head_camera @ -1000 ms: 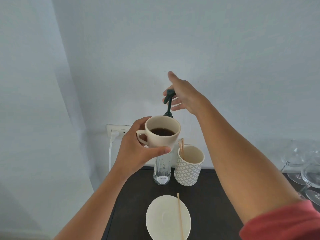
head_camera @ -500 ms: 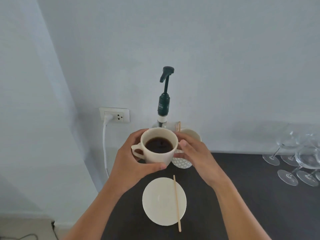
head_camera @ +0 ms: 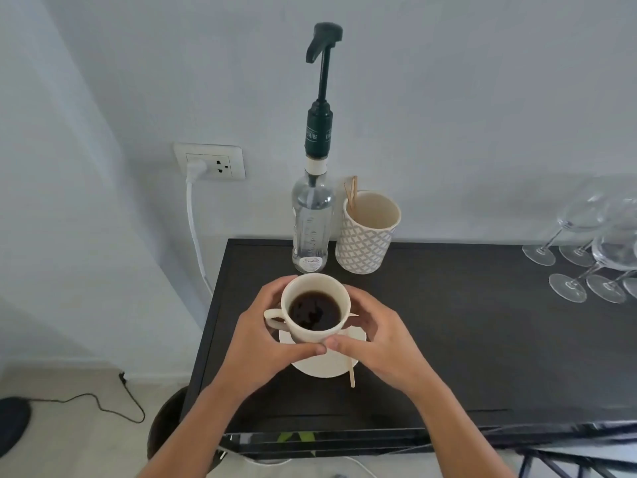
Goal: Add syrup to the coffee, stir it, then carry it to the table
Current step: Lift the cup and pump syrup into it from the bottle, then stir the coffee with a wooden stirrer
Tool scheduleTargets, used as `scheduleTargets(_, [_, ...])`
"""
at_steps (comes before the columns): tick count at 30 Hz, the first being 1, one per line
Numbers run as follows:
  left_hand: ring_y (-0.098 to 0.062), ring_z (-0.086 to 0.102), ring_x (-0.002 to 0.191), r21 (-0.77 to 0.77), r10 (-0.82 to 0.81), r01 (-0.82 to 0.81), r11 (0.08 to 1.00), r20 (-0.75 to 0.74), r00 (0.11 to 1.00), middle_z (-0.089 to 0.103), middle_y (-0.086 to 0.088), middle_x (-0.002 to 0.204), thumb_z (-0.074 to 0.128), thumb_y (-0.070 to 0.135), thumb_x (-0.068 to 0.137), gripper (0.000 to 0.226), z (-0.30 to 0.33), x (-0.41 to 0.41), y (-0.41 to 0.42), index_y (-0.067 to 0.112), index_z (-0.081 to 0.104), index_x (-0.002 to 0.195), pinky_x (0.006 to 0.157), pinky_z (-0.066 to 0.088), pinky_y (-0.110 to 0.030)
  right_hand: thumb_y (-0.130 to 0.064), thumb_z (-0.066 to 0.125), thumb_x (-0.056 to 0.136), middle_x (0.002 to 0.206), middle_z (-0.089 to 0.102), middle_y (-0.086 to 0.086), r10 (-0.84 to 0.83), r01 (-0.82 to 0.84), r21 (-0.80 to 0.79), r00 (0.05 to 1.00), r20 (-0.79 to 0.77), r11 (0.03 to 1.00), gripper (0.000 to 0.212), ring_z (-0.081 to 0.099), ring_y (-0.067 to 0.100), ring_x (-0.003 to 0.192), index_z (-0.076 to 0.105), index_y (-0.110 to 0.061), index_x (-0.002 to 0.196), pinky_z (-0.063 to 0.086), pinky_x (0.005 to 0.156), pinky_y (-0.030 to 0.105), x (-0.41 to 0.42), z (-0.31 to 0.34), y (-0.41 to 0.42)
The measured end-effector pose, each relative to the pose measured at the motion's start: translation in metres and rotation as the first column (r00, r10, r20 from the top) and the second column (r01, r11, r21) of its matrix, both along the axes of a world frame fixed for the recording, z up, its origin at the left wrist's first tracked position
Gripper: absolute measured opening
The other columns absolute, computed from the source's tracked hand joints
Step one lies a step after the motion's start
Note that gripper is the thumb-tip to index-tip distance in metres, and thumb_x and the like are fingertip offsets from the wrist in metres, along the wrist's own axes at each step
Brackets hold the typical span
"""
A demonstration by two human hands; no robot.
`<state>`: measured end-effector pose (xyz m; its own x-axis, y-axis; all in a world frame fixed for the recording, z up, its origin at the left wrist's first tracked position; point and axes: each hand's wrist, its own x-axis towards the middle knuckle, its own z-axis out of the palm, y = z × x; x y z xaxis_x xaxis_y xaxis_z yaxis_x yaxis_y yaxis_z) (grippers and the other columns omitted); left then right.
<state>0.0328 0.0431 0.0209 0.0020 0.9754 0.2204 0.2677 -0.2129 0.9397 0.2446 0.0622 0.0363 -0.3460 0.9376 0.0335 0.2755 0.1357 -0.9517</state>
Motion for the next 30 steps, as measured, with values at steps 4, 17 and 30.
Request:
scheduleTargets(4, [-0.002, 0.058, 0.123, -0.061, -0.045, 0.040, 0.997, -0.077, 0.996, 0.061, 0.028, 0.128, 0.099, 0.026, 0.057, 0.091, -0.013, -0.003, -0.002, 0.039, 0.050, 0.133, 0.098, 0.051, -0.015, -0.019, 0.088, 0.082, 0.125, 0.071, -0.019, 0.003, -0.003, -0.008, 0.998, 0.057, 1.000, 0.062, 0.065, 0.009, 0.121, 0.058, -0.045, 0.130, 0.054, 0.098, 0.023, 0.001, -0.010, -0.005])
scheduleTargets(17, [0.003, 0.060, 0.120, -0.106, -0.143, 0.125, 0.986, -0.178, 0.974, 0.062, 0.030, 0.128, 0.098, 0.028, 0.058, 0.093, -0.033, -0.006, 0.010, 0.037, 0.050, 0.137, 0.097, 0.046, -0.009, -0.021, 0.087, 0.081, 0.126, 0.067, -0.028, -0.046, 0.046, 0.002, 0.992, 0.119, 0.999, 0.068, 0.063, 0.002, 0.121, 0.054, -0.058, 0.128, 0.051, 0.100, 0.017, 0.000, -0.026, -0.007])
scheduleTargets(30, [0.004, 0.059, 0.123, -0.077, -0.068, 0.056, 0.996, -0.175, 0.982, 0.065, 0.023, 0.128, 0.098, 0.028, 0.058, 0.095, -0.045, 0.000, 0.017, 0.033, 0.050, 0.141, 0.102, 0.046, -0.013, -0.020, 0.087, 0.081, 0.127, 0.066, -0.029, -0.040, 0.039, 0.009, 0.994, 0.101, 0.999, 0.070, 0.061, 0.000, 0.124, 0.052, -0.058, 0.129, 0.051, 0.100, 0.015, 0.003, -0.035, 0.005])
